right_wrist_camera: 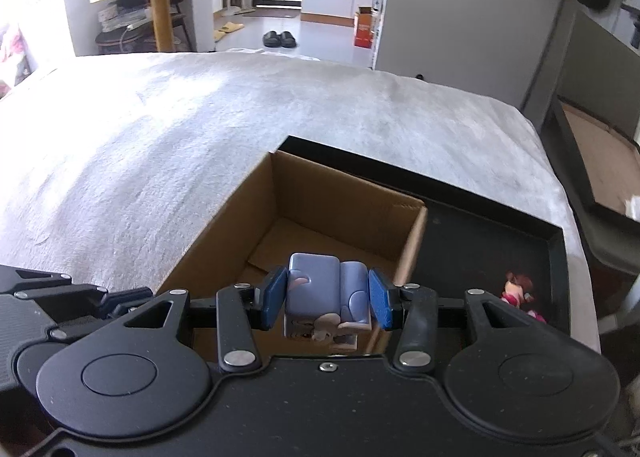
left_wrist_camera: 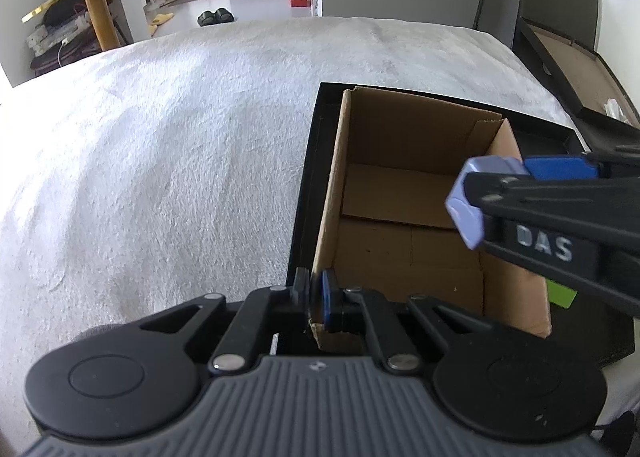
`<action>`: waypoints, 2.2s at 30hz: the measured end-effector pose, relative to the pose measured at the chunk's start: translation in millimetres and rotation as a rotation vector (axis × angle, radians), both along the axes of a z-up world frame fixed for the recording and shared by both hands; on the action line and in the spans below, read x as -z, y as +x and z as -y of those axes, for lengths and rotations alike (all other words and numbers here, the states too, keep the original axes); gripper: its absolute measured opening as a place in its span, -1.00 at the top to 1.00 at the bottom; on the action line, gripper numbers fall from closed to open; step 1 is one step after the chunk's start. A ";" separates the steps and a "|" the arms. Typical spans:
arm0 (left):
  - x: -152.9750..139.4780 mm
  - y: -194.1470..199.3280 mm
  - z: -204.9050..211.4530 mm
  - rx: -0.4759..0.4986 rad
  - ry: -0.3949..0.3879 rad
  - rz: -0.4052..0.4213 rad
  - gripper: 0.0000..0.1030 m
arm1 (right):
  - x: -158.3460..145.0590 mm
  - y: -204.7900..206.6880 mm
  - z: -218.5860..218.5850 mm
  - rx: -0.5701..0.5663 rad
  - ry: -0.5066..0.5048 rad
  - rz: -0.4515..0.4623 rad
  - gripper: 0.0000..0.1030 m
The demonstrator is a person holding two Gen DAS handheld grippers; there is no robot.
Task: Organize rigid objects
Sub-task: 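Lift the blue block with the right gripper and carry it over the box, then lower the blue block into the box and open the right gripper, then move the right gripper to the lime-green hexagonal container and grasp it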
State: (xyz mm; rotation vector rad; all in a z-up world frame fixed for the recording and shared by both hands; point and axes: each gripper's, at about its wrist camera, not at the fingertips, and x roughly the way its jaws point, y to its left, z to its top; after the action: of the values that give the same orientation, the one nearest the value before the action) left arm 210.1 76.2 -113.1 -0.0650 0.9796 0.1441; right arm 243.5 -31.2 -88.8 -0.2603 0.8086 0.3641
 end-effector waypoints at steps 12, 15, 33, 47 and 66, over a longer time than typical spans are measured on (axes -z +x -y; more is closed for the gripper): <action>-0.7 1.1 -4.9 -0.032 -0.034 -0.008 0.89 | -11.9 22.6 -21.8 -0.067 0.018 0.050 -0.39; 0.7 1.5 -5.4 -0.035 -0.030 -0.011 0.88 | -14.9 16.7 -18.8 -0.065 0.002 0.096 -0.62; -11.5 -0.1 12.2 -0.021 0.045 0.006 0.85 | -14.8 -0.5 29.1 0.027 0.090 0.051 -0.79; -21.2 0.2 37.6 -0.014 0.142 0.000 0.40 | -12.5 -8.6 68.8 0.084 0.083 0.073 -0.79; -19.1 11.0 103.2 0.081 0.259 -0.004 -0.26 | 23.9 -8.7 138.6 0.191 0.155 0.000 -0.79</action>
State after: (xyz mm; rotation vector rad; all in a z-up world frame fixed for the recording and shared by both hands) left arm 221.1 -27.0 -94.0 0.2124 0.9591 0.1954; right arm 234.8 -169.9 -112.7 -0.0373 0.7936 0.2456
